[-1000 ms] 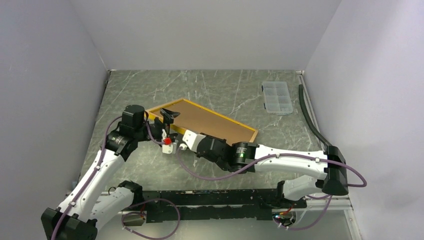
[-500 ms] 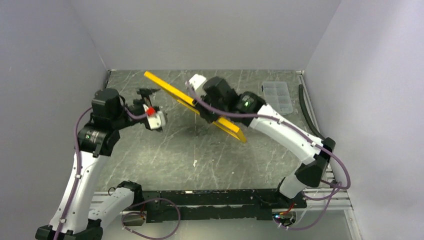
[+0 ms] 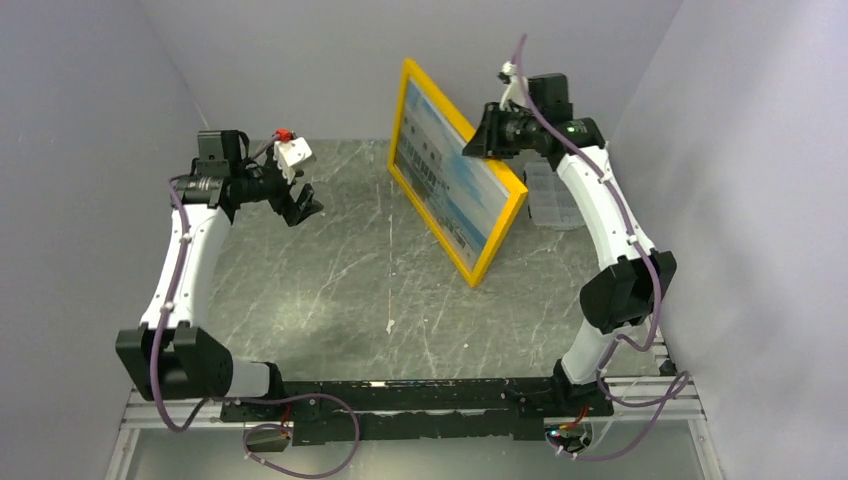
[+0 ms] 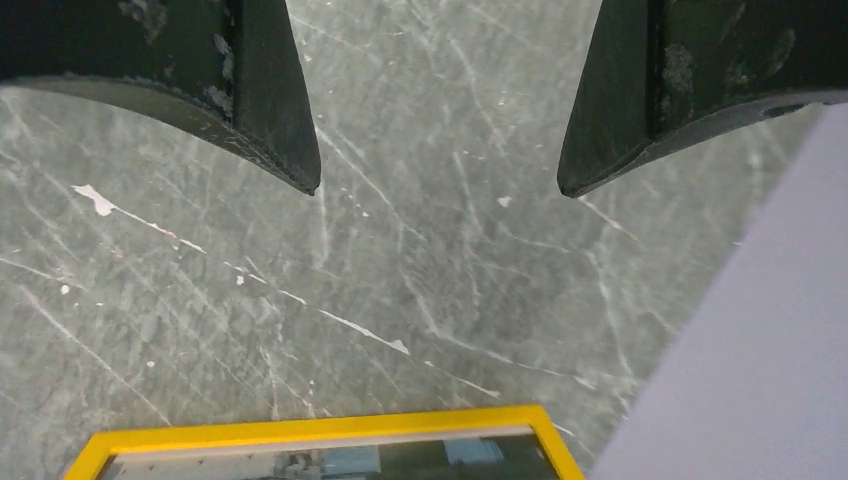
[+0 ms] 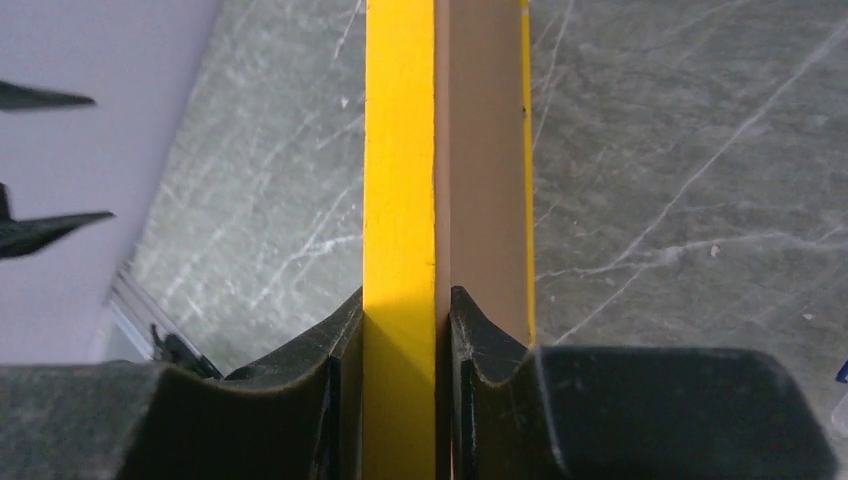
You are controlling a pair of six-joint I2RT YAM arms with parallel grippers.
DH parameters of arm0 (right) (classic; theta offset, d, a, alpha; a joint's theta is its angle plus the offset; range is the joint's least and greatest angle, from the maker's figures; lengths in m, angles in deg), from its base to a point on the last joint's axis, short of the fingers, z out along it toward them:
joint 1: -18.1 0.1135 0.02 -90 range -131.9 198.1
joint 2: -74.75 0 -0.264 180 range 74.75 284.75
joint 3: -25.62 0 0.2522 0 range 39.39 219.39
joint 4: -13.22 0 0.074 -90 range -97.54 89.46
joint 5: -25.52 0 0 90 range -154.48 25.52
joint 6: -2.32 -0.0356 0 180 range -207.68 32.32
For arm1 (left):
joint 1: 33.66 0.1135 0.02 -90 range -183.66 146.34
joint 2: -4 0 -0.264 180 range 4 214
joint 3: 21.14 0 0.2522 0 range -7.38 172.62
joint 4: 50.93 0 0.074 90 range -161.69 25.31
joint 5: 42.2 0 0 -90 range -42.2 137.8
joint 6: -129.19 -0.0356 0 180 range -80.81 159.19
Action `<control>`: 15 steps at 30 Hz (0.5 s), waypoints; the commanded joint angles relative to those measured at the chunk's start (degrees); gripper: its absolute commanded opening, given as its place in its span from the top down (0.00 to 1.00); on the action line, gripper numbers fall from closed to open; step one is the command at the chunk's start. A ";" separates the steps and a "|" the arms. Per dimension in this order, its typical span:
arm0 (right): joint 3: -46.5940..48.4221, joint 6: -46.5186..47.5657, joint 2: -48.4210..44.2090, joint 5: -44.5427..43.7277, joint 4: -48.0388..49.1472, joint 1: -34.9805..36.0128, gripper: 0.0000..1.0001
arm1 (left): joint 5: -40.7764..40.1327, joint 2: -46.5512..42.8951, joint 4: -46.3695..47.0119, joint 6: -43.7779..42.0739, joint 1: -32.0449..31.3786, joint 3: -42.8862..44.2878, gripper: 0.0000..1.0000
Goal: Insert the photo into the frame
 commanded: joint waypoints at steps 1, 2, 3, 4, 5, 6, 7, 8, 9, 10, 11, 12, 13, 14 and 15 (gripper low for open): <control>-8.12 -9.12 3.51 11.06 7.77 -6.08 0.78 | 5.49 4.48 0.47 4.75 0.39 1.02 0.06; -9.85 -9.64 3.30 11.89 8.74 -7.49 0.78 | 6.11 5.82 0.55 4.82 0.39 0.92 0.06; -11.64 -9.86 3.00 12.66 9.58 -8.52 0.78 | 6.55 7.03 0.44 4.51 0.39 0.82 0.06; -13.75 -10.02 2.59 13.38 10.70 -9.10 0.78 | 6.81 8.12 0.61 4.27 0.39 0.56 0.06; -15.80 -10.14 1.97 13.95 11.66 -9.34 0.77 | 7.05 9.13 1.02 4.12 0.39 0.06 0.06; -18.26 -10.31 1.29 14.31 12.95 -9.42 0.77 | 7.12 9.91 1.63 4.15 0.39 -0.65 0.06; -20.91 -10.62 0.24 14.73 14.68 -9.51 0.77 | 7.20 10.55 2.13 3.76 0.39 -1.44 0.06; -24.55 -11.61 -0.98 15.09 17.49 -9.52 0.77 | 7.17 11.16 2.62 3.07 0.39 -2.55 0.07; -28.30 -12.90 -2.16 15.50 20.66 -9.55 0.77 | 6.88 11.63 3.06 2.20 0.44 -3.68 0.08; -32.30 -14.79 -3.45 16.45 24.67 -9.68 0.77 | 6.28 12.21 3.33 1.16 0.40 -4.82 0.10; -36.86 -17.12 -4.59 17.20 29.53 -9.69 0.77 | 5.47 12.84 3.32 -1.07 0.40 -6.04 0.11; -40.89 -19.36 -5.68 17.73 34.05 -9.70 0.77 | 3.93 13.56 3.45 -2.68 0.39 -7.25 0.12; -45.09 -21.97 -6.62 18.21 39.18 -9.70 0.77 | 1.54 14.41 3.74 -4.06 0.39 -8.41 0.13; -50.16 -24.44 -6.94 18.55 45.59 -9.62 0.78 | -0.42 15.29 4.20 -5.36 0.39 -9.94 0.13; -53.27 -26.66 -6.97 19.03 50.08 -9.49 0.78 | -2.29 16.24 4.80 -6.04 0.47 -10.90 0.13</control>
